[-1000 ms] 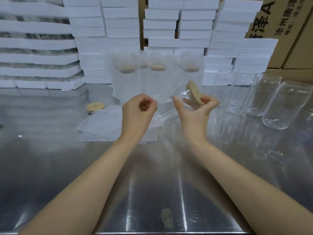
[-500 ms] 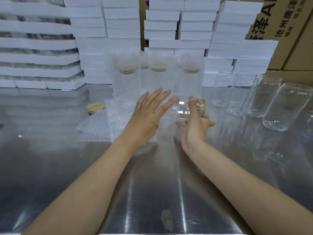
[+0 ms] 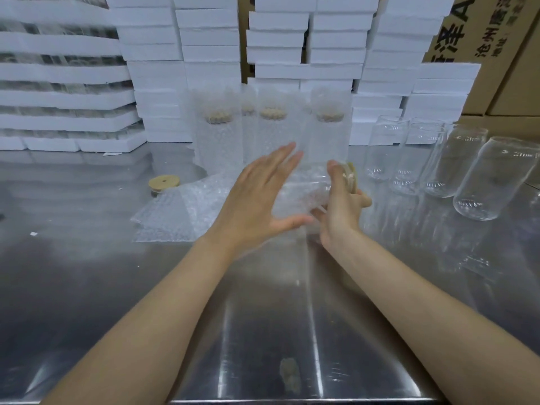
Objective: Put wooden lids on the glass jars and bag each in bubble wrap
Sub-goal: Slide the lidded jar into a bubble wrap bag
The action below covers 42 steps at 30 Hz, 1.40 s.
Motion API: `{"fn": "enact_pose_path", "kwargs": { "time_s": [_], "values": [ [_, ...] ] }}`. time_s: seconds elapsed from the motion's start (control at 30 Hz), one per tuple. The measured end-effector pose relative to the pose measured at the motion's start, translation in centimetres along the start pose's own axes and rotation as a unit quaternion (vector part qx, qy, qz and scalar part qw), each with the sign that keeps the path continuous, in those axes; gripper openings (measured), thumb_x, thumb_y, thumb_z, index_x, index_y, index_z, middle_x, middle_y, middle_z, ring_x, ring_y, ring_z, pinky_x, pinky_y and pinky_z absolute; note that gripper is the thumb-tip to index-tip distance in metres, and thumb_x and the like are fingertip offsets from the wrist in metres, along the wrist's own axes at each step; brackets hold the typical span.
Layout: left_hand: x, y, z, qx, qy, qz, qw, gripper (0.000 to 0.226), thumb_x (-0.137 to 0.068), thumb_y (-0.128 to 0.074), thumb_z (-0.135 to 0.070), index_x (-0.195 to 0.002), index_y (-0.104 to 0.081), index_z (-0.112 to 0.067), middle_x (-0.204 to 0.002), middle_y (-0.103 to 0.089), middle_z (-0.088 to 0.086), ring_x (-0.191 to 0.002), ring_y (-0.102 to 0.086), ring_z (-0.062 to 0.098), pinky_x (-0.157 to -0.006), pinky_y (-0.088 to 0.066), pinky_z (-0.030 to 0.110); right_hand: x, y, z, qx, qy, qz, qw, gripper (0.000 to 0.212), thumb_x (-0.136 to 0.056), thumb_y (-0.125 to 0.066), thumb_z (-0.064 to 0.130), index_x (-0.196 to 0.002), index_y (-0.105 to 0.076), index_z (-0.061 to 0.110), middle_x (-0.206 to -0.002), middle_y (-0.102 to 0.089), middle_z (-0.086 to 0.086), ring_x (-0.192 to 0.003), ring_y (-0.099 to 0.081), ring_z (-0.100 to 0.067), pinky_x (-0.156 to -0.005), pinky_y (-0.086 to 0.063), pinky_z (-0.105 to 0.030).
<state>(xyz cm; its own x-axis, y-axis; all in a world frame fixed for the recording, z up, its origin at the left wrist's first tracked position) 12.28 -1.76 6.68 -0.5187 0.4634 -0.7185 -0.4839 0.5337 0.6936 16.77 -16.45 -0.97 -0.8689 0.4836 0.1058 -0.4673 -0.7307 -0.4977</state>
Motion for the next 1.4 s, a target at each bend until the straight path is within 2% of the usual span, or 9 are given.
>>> {"fn": "enact_pose_path", "kwargs": {
  "time_s": [0.13, 0.3, 0.4, 0.6, 0.73, 0.8, 0.9, 1.07, 1.4],
  "values": [
    [0.2, 0.6, 2.4, -0.029, 0.096, -0.006, 0.995, 0.091, -0.075, -0.062, -0.065, -0.146, -0.033, -0.016, -0.149, -0.035, 0.003, -0.136, -0.032, 0.02, -0.111, -0.023, 0.032, -0.6, 0.2, 2.5, 0.024, 0.053, 0.023, 0.998, 0.059, -0.079, -0.072, 0.049, -0.114, -0.03, 0.027, -0.106, -0.052, 0.016, -0.085, -0.061, 0.002, -0.061, -0.051, -0.029],
    [0.9, -1.1, 2.0, 0.0, 0.102, 0.049, 0.994, 0.099, -0.072, -0.07, -0.058, -0.15, -0.024, -0.021, -0.143, -0.043, 0.0, -0.127, -0.043, 0.019, -0.102, -0.033, 0.028, 1.0, -1.2, 2.3, 0.116, 0.122, 0.088, 0.982, 0.055, -0.069, -0.073, 0.049, -0.099, -0.031, 0.03, -0.111, -0.055, 0.008, -0.094, -0.058, -0.014, -0.095, -0.051, -0.046],
    [0.9, -1.0, 1.8, -0.023, 0.097, 0.041, 0.994, 0.106, -0.071, -0.07, -0.058, -0.153, -0.012, -0.023, -0.141, -0.046, 0.001, -0.124, -0.046, 0.02, -0.095, -0.039, 0.029, 1.1, -1.5, 1.2, 0.112, 0.104, 0.099, 0.983, 0.052, -0.081, -0.074, 0.042, -0.104, -0.03, 0.026, -0.109, -0.054, 0.004, -0.094, -0.056, -0.016, -0.1, -0.047, -0.05],
    [0.5, -0.4, 0.8, -0.031, 0.084, 0.003, 0.996, 0.106, -0.069, -0.067, -0.054, -0.153, -0.013, -0.018, -0.138, -0.05, 0.003, -0.119, -0.052, 0.022, -0.091, -0.042, 0.03, 2.4, -2.7, -1.5, 0.122, 0.049, 0.15, 0.98, 0.065, -0.063, -0.073, 0.054, -0.105, -0.029, 0.03, -0.115, -0.049, 0.004, -0.094, -0.053, -0.006, -0.081, -0.045, -0.035],
    [0.2, 0.0, 0.8, -0.003, 0.114, -0.01, 0.993, 0.121, -0.066, -0.062, -0.071, -0.153, 0.006, -0.021, -0.153, -0.031, 0.002, -0.133, -0.037, 0.018, -0.104, -0.03, 0.03, 1.1, -1.8, 1.6, 0.113, 0.115, 0.109, 0.981, 0.048, -0.08, -0.076, 0.04, -0.102, -0.034, 0.03, -0.12, -0.058, 0.012, -0.095, -0.057, 0.003, -0.077, -0.044, -0.022],
    [0.2, -0.2, 1.0, -0.048, 0.129, 0.004, 0.99, 0.124, -0.065, -0.063, -0.073, -0.152, 0.008, -0.02, -0.148, -0.036, 0.003, -0.128, -0.041, 0.021, -0.105, -0.032, 0.034, 0.3, -0.9, 3.3, 0.067, 0.133, 0.081, 0.986, 0.045, -0.084, -0.072, 0.038, -0.108, -0.036, 0.027, -0.114, -0.06, 0.021, -0.1, -0.059, 0.001, -0.076, -0.047, -0.02],
    [0.6, -0.4, 1.3, -0.073, 0.144, 0.014, 0.987, 0.122, -0.067, -0.067, -0.069, -0.152, 0.008, -0.023, -0.127, -0.052, 0.004, -0.104, -0.056, 0.024, -0.085, -0.047, 0.036, 0.1, -0.6, 3.9, 0.058, 0.126, 0.078, 0.987, 0.056, -0.073, -0.067, 0.052, -0.113, -0.036, 0.027, -0.117, -0.057, 0.016, -0.104, -0.058, -0.006, -0.083, -0.049, -0.029],
    [0.7, 0.1, 1.3, -0.077, 0.145, -0.007, 0.986, 0.116, -0.065, -0.07, -0.065, -0.153, -0.007, -0.024, -0.119, -0.054, 0.001, -0.098, -0.057, 0.02, -0.069, -0.046, 0.03, 0.7, -1.2, 3.8, 0.071, 0.137, 0.101, 0.983, 0.062, -0.066, -0.065, 0.06, -0.109, -0.034, 0.029, -0.123, -0.054, 0.015, -0.118, -0.056, -0.013, -0.106, -0.044, -0.047],
    [0.2, 1.7, 1.9, -0.111, 0.147, 0.005, 0.983, 0.117, -0.064, -0.065, -0.066, -0.153, -0.001, -0.025, -0.118, -0.055, 0.004, -0.093, -0.058, 0.021, -0.058, -0.04, 0.028, 0.9, -2.1, 3.3, 0.108, 0.154, 0.167, 0.968, 0.062, -0.061, -0.069, 0.07, -0.096, -0.035, 0.033, -0.119, -0.052, 0.007, -0.119, -0.056, -0.022, -0.104, -0.043, -0.056]
  ]
}}
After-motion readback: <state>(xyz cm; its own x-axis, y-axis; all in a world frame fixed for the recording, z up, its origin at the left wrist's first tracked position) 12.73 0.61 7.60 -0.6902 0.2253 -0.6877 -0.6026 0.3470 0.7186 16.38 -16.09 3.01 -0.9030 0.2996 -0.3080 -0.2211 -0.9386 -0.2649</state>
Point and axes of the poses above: each hand's wrist, its own x-axis away from the middle knuckle, its own y-axis out of the back of the hand, z = x × y, the point moved 9 cm from there along -x, towards the middle knuckle
